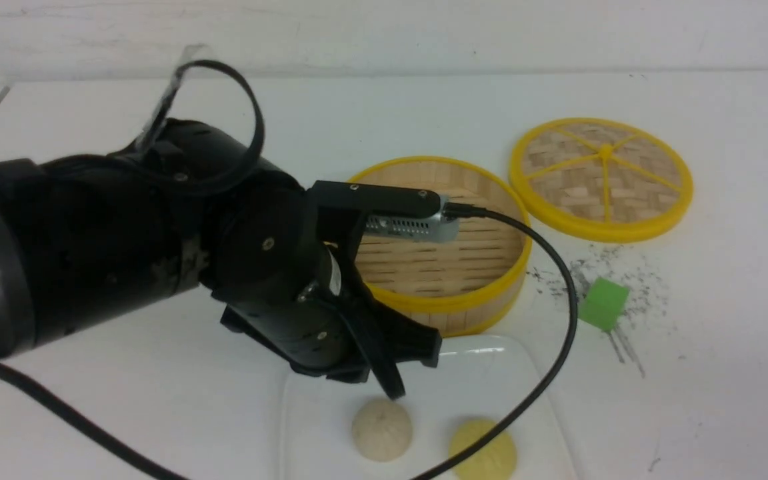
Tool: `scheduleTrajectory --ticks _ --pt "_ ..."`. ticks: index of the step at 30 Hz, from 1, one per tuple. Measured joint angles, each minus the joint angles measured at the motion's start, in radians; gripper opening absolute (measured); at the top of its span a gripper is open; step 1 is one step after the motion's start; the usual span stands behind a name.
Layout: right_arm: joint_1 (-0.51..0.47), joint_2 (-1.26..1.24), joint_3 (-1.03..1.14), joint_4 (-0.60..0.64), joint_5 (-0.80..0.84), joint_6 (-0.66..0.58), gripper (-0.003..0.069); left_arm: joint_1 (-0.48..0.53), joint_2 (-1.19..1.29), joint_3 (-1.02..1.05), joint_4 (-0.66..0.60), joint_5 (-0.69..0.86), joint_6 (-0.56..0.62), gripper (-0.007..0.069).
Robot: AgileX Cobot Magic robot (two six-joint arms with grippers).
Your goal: Put the steamed buns into the plate on the white tablecloth.
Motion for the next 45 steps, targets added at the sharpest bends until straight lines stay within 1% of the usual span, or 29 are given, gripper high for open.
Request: scheduleTrajectory --ticks 5,10,24,42,44,45 --pt "0.0 0.001 0.105 0.016 -0.128 -0.096 -0.0015 0.0 0.0 0.0 0.001 0.002 0.0 0.0002" --pt "0.0 0.002 0.136 0.02 -0.157 -0.118 -0.0012 0.0 0.0 0.0 0.003 0.002 0.0 0.0002" --pt "0.0 0.002 0.14 0.02 -0.148 -0.121 -0.0006 0.0 0.0 0.0 0.03 0.001 0.0 0.0004" --pt "0.0 0.002 0.153 0.02 -0.133 -0.121 0.0005 0.0 -0.001 0.0 0.034 0.011 0.0 0.0008" --pt "-0.011 0.002 0.168 0.024 -0.131 -0.121 0.0006 0.0 -0.007 0.0 0.039 0.024 0.0 0.0008" --pt "-0.034 0.002 0.182 0.029 -0.132 -0.121 0.0008 0.0 -0.012 0.0 0.042 0.032 0.0 0.0008"
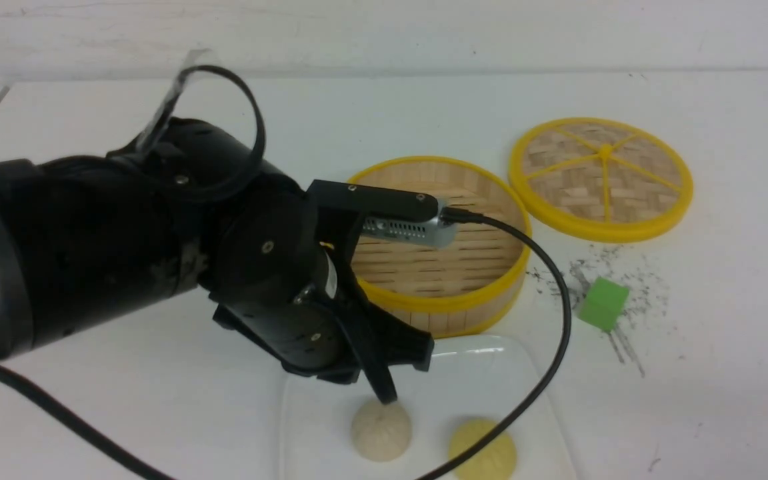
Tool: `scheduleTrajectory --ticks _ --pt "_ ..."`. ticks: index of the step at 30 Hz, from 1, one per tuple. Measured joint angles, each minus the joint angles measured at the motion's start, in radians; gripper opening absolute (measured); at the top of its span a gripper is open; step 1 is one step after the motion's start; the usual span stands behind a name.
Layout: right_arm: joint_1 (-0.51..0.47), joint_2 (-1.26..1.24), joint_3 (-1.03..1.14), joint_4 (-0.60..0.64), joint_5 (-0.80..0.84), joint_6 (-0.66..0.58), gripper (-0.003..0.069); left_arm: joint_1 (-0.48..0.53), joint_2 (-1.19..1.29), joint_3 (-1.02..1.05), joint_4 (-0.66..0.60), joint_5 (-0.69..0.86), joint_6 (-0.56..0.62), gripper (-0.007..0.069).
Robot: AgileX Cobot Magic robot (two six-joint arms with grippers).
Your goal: Put the steamed buns into the plate on the white tablecloth.
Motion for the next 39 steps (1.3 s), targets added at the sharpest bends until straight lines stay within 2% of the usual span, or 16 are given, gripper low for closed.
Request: scheduleTrajectory --ticks 2,3,6,8,9,11,16,23,28,32,33,35,36,37,39 --pt "-0.029 0.0 0.019 0.004 0.0 0.0 0.0009 0.0 -0.011 0.001 0.003 0.01 0.0 0.0008" --pt "-0.089 -0.002 0.063 0.009 0.0 0.0 0.001 0.0 -0.033 0.001 0.012 0.031 0.0 0.001" --pt "-0.181 -0.011 0.122 0.009 0.003 0.0 0.0012 0.0 -0.073 0.002 0.026 0.062 0.0 0.001" --pt "-0.299 -0.027 0.18 0.01 0.004 0.0 0.0014 0.0 -0.142 0.002 0.056 0.112 0.0 0.0011" --pt "-0.299 -0.028 0.184 0.01 0.004 0.0 0.0014 0.0 -0.148 0.002 0.063 0.122 0.0 0.0011" --pt "-0.403 -0.032 0.228 0.009 0.004 0.0 0.0017 0.0 -0.216 0.002 0.103 0.174 0.0 0.0012" --pt "-0.535 -0.032 0.269 0.008 -0.006 0.0 0.002 0.0 -0.391 0.002 0.194 0.272 0.0 0.0013" --pt "-0.592 -0.032 0.27 0.008 -0.016 0.0 0.0026 0.0 -0.621 0.003 0.295 0.386 0.0 0.0013" --pt "-0.594 -0.032 0.27 0.008 -0.016 0.0 0.0027 0.0 -0.752 0.066 0.29 0.393 -0.002 0.0013" --pt "-0.594 -0.032 0.27 0.008 -0.016 0.0 0.0029 0.0 -0.898 0.245 0.269 0.275 -0.054 0.0013" --pt "-0.594 -0.032 0.27 0.008 -0.016 0.0 0.003 0.0 -0.94 0.339 0.264 0.154 -0.1 0.0013" --pt "-0.594 -0.032 0.27 0.008 -0.016 0.0 0.003 0.0 -0.962 0.387 0.262 0.077 -0.132 0.0014" --pt "-0.594 -0.032 0.27 0.008 -0.016 0.0 0.003 0.0 -0.981 0.461 0.259 -0.065 -0.197 0.0016" --pt "-0.594 -0.032 0.27 0.008 -0.016 0.0 0.003 0.0 -0.982 0.468 0.258 -0.08 -0.212 0.0016" --pt "-0.594 -0.032 0.27 0.009 -0.016 0.0 0.0034 0.0 -0.984 0.545 0.246 -0.264 -0.302 0.0019"
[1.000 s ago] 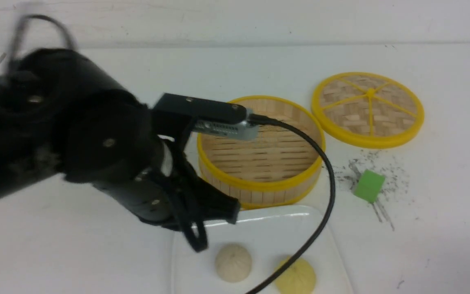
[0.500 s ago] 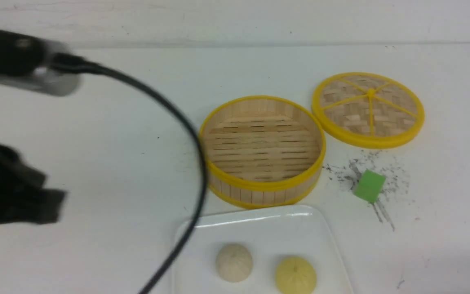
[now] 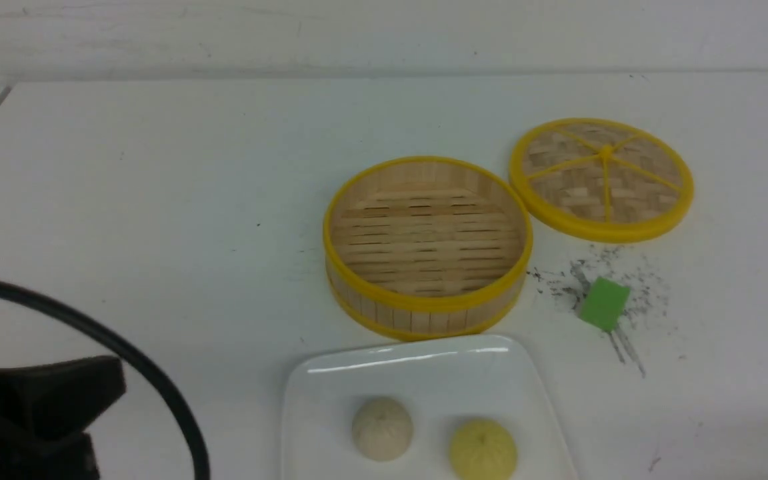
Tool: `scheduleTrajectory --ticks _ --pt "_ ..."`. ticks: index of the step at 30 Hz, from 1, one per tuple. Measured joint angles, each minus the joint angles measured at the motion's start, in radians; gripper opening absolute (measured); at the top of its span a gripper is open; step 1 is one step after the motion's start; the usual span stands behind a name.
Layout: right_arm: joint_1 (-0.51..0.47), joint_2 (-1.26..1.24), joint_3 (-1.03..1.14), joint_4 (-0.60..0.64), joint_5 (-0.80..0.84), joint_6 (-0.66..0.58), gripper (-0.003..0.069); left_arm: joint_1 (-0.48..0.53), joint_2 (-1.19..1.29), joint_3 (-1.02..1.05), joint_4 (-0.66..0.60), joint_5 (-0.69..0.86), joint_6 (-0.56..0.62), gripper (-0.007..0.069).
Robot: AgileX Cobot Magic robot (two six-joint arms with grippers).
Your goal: Put the steamed buns into the plate on the white tablecloth.
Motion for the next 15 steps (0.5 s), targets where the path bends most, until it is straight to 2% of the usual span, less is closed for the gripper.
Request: scheduleTrajectory --ticks 2,5,15 --pt "0.0 0.0 0.0 0.0 0.0 0.0 0.0036 0.0 0.0 0.045 -0.001 -0.1 -0.063 0.002" --pt "0.0 0.0 0.0 0.0 0.0 0.0 0.004 0.0 0.0 0.087 0.007 -0.159 -0.11 0.0021" --pt "0.0 0.0 0.0 0.0 0.0 -0.001 0.005 0.0 0.0 0.126 0.114 -0.102 -0.135 0.0032"
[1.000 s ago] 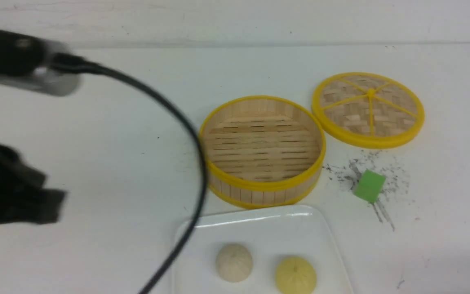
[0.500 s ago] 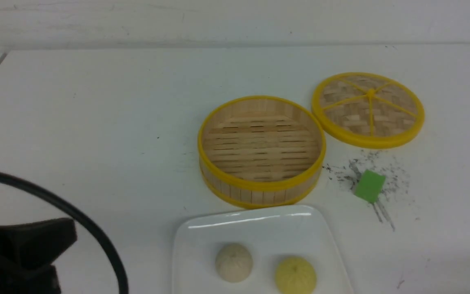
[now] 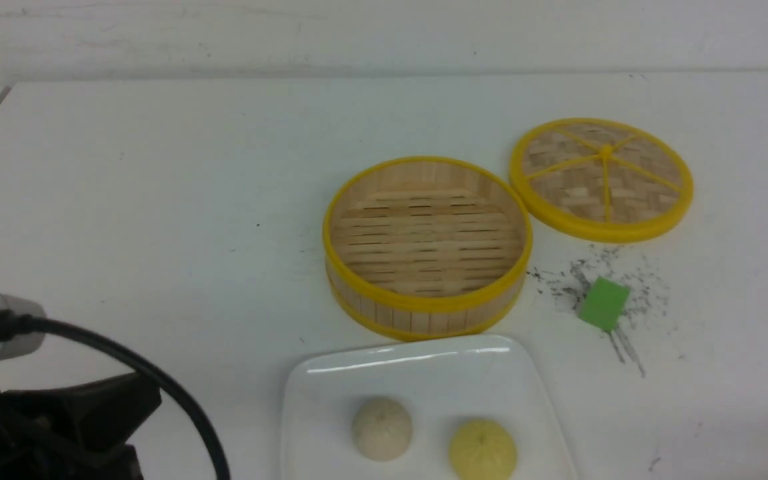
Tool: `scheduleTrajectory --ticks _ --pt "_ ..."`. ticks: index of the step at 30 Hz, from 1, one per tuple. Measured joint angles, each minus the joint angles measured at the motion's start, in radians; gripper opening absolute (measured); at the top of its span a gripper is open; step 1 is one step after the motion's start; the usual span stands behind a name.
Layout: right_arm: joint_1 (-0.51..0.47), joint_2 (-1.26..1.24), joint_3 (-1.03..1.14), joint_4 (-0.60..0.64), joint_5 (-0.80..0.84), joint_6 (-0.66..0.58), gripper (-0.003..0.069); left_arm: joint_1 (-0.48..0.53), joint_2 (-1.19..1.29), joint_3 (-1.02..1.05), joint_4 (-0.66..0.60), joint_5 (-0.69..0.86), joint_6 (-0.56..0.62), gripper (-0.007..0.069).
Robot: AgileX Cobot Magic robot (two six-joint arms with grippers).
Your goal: Put the steamed buns into the plate on the white tablecloth.
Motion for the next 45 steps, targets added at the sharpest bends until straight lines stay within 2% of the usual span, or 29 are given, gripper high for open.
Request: scheduleTrajectory --ticks 4,7,8,10,13,14,15,18,22,27,45 --pt "0.0 0.0 0.0 0.0 0.0 0.0 0.0056 0.0 0.0 0.0 0.006 0.002 -0.007 0.0034" --pt "0.0 0.0 0.0 0.0 0.0 0.0 0.0057 0.021 -0.01 0.003 -0.012 0.013 0.029 0.0035" --pt "0.0 0.0 0.0 0.0 0.0 0.0 0.0057 0.057 -0.026 0.014 -0.042 0.014 0.066 0.0035" --pt "0.0 0.0 0.0 0.0 0.0 0.0 0.0057 0.147 -0.068 0.054 -0.131 -0.005 0.171 0.0035" --pt "0.0 0.0 0.0 0.0 0.0 0.0 0.006 0.307 -0.153 0.153 -0.292 -0.081 0.406 0.0037" --pt "0.0 0.0 0.0 0.0 0.0 0.0 0.0061 0.329 -0.165 0.168 -0.313 -0.094 0.442 0.0037" --pt "0.0 0.0 0.0 0.0 0.0 0.0 0.0063 0.413 -0.215 0.23 -0.388 -0.142 0.573 0.0039" --pt "0.0 0.0 0.0 0.0 0.0 0.0 0.0068 0.55 -0.297 0.333 -0.444 -0.197 0.714 0.0041" --pt "0.0 0.0 0.0 0.0 0.0 0.0 0.0075 0.701 -0.444 0.439 -0.409 -0.201 0.742 0.0043" --pt "0.0 0.0 0.0 0.0 0.0 0.0 0.0079 0.782 -0.518 0.458 -0.318 -0.144 0.684 0.0046" --pt "0.0 0.0 0.0 0.0 0.0 0.0 0.0097 0.789 -0.52 0.457 -0.287 -0.11 0.68 0.0057"
